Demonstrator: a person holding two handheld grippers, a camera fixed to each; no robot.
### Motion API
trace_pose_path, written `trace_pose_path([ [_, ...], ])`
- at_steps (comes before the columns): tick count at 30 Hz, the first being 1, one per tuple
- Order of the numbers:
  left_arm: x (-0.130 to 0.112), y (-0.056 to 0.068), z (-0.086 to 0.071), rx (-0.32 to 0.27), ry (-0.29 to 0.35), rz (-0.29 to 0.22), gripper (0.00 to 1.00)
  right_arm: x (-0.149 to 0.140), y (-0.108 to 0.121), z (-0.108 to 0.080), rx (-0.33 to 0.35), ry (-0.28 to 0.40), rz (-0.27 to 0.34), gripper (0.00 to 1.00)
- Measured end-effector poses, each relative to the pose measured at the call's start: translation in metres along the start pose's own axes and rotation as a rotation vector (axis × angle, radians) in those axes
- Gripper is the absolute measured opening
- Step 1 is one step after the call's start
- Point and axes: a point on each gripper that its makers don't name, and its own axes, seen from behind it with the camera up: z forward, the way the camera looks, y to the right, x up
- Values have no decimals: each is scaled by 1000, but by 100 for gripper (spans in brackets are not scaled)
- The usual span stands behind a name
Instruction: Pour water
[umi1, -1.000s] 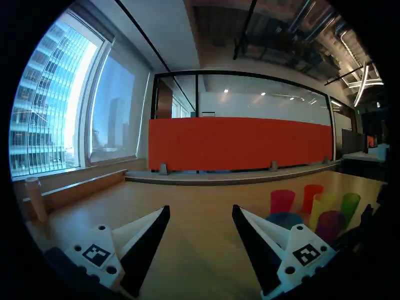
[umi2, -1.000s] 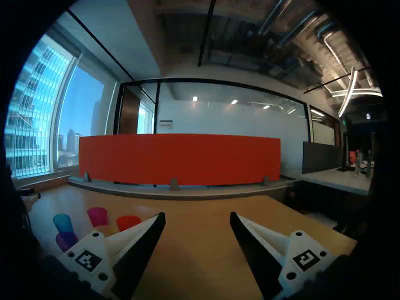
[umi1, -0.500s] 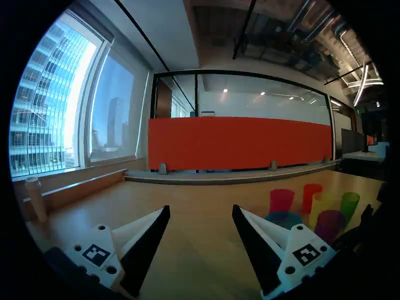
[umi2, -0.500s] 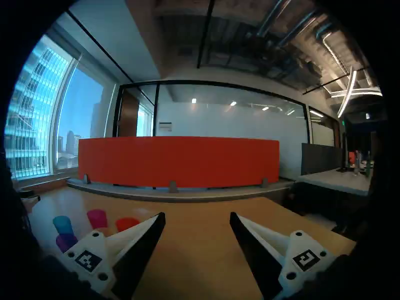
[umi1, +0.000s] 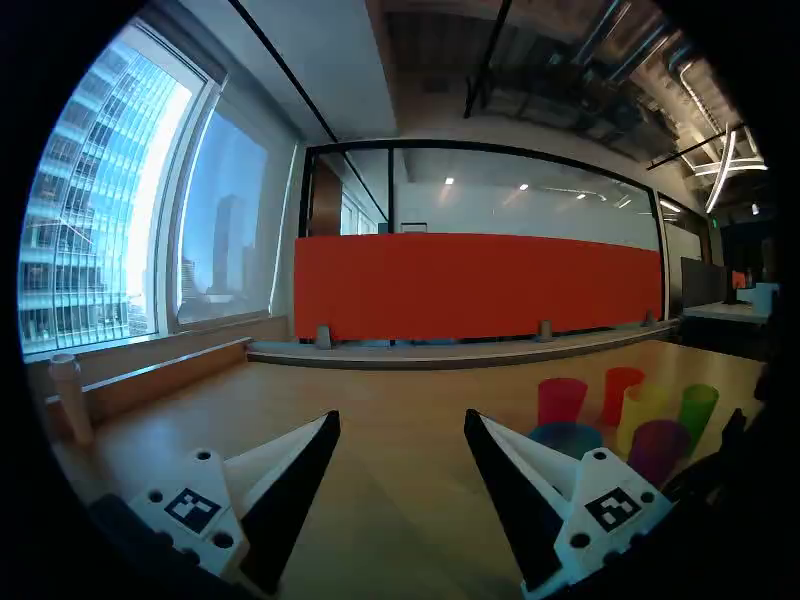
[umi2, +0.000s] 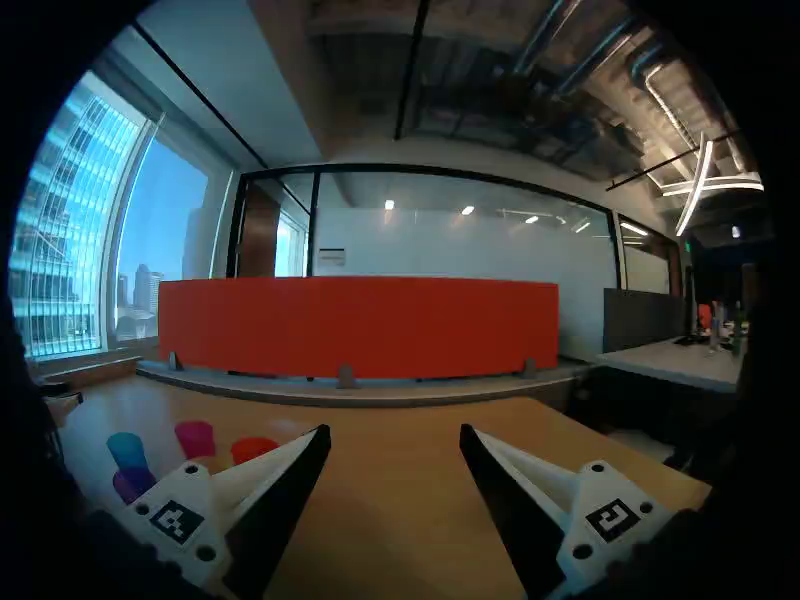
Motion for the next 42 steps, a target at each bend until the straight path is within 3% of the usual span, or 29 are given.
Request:
trace_pose_path([
  [14,1,0,0,0,0,0,92,-20,-8,14,23,1,-50,100],
  [24,1,0,0,0,0,0,92,-36,-14,31,47,21,-8,100],
  [42,1,0,0,0,0,0,92,-60,-9,31,57,10,13,100],
])
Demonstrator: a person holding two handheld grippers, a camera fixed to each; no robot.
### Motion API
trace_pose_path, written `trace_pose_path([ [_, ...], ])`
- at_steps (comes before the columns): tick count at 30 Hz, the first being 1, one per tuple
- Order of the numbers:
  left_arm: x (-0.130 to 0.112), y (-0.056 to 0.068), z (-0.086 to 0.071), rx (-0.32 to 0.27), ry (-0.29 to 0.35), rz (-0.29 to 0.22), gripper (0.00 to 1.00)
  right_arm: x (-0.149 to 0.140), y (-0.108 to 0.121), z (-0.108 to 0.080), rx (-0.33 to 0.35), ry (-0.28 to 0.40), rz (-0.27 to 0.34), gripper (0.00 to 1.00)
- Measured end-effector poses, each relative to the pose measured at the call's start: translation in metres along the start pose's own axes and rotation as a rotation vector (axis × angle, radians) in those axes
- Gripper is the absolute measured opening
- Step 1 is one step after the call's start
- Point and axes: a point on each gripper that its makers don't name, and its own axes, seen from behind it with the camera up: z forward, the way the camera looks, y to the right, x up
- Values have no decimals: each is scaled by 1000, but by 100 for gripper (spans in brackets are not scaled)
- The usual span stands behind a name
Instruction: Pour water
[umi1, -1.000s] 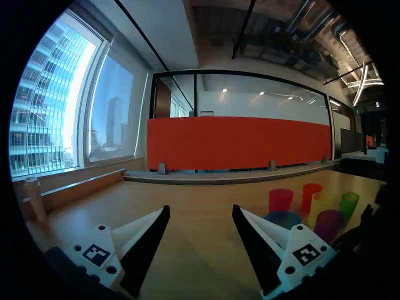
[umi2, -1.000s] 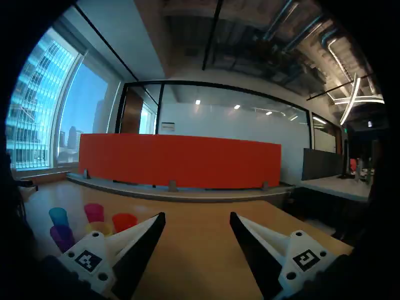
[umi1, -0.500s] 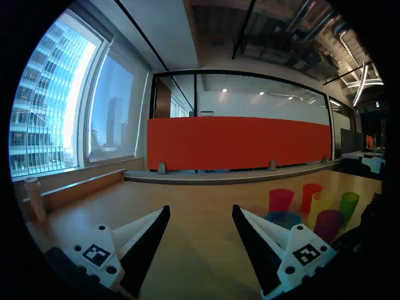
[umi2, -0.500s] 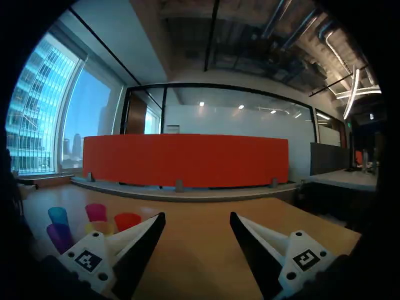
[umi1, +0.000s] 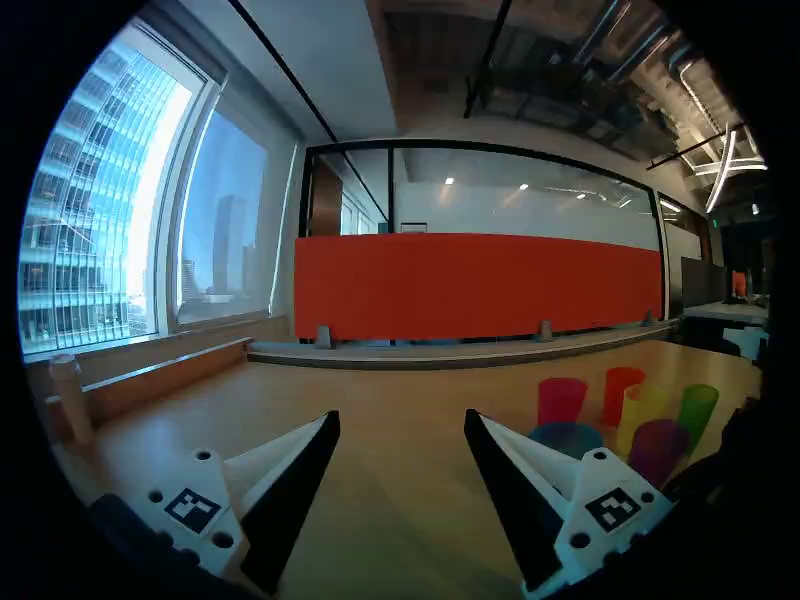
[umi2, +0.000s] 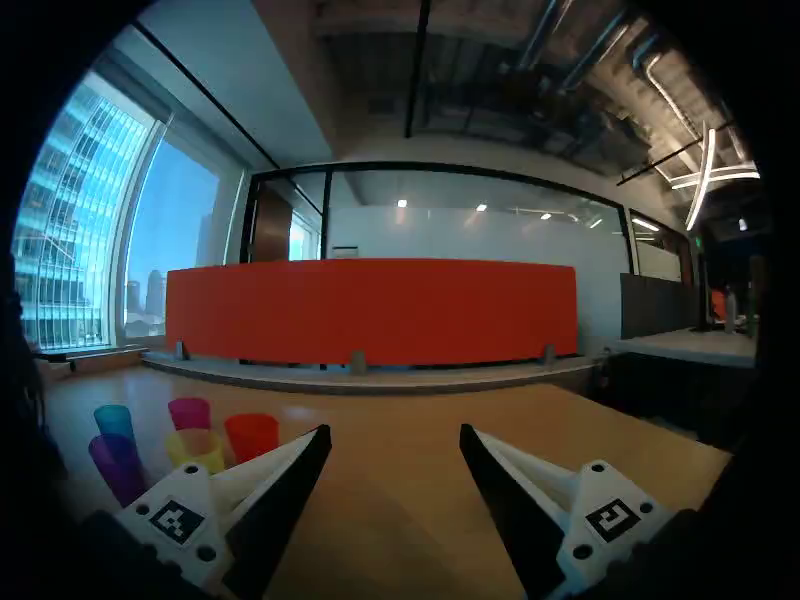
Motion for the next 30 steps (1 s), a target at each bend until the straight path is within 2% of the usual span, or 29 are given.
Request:
trace_pose_path([
  [9,0,0,0,0,0,0,92,-10,0,4,6,-25,-3,100],
  [30,0,0,0,0,0,0,92,-9,2,2,6,-28,2,100],
])
